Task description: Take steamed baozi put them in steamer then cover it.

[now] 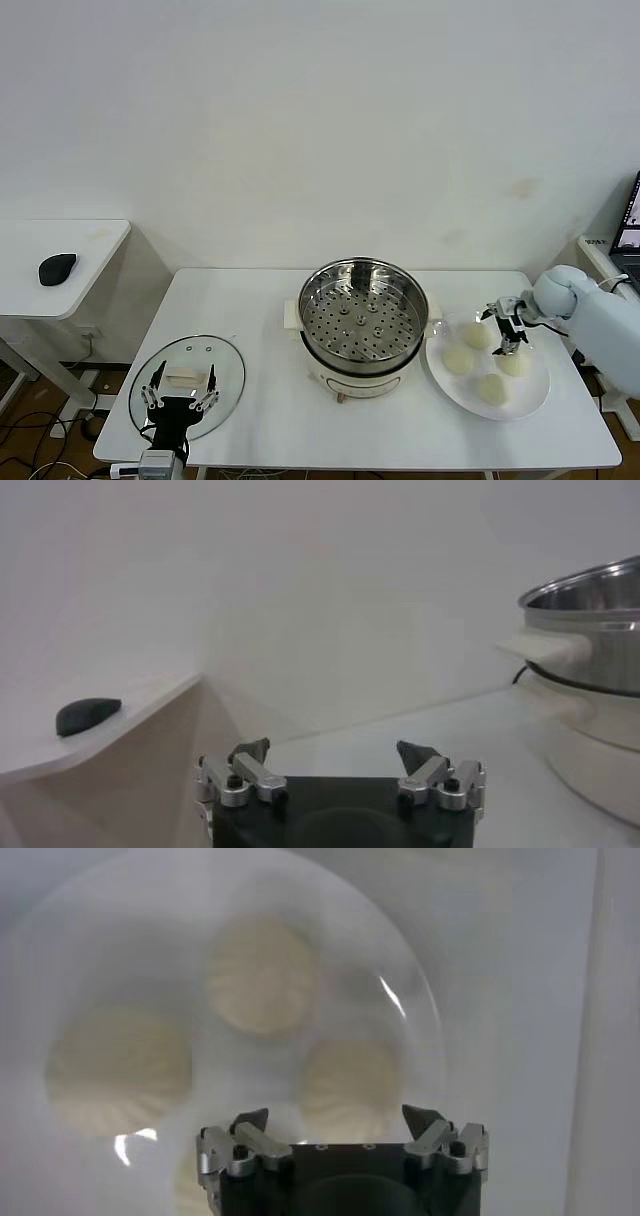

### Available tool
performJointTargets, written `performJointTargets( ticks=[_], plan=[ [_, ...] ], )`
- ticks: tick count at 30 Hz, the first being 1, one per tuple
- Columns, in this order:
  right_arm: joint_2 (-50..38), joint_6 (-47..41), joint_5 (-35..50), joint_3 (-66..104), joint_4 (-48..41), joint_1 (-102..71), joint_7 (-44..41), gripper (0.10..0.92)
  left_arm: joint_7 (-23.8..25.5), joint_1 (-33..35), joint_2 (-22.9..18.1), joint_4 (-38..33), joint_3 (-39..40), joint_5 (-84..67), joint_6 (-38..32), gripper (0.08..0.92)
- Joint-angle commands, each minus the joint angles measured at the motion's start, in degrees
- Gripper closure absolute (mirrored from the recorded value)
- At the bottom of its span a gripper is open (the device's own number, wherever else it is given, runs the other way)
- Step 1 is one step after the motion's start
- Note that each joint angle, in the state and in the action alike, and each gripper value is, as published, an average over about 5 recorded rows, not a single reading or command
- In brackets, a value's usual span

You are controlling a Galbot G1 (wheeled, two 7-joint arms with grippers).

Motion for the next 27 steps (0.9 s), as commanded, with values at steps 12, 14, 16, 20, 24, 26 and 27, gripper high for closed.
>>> performJointTargets(
  ticks=[12,14,16,20,24,26,27],
  plan=[
    [6.7,0.3,-3.0,-1.8,-7.3,1.3,0.5,0.219,0.1,-0.2,0.2,0.3,-0.3,0.1,-0.2,0.177],
    [6.8,0.3,-3.2,-1.8,-7.5,1.3,0.4,0.241,0.1,-0.2,0.2,0.3,-0.4,0.1,-0.2,0.177],
    [6.8,0.3,-3.2,-1.8,-7.5,1.3,0.3,0.263,0.1,-0.2,0.3,0.3,-0.5,0.1,-0.3,0.177],
    [6.8,0.3,-3.2,-1.7,-7.6,1.3,0.2,0.313,0.1,-0.2,0.3,0.2,-0.7,0.1,-0.4,0.177],
    [6.5,0.3,-3.2,-1.7,-7.3,1.4,0.0,0.365,0.0,-0.1,0.2,0.2,-0.6,0.1,-0.4,0.177],
    [6.0,0.3,-3.0,-2.0,-6.6,1.7,-0.3,0.376,0.0,0.0,0.2,0.1,-0.7,0.1,-0.4,0.177],
    [5.6,0.2,-2.8,-2.2,-6.1,2.0,-0.4,0.380,0.0,0.0,0.3,0.0,-0.7,0.1,-0.4,0.177]
  ],
)
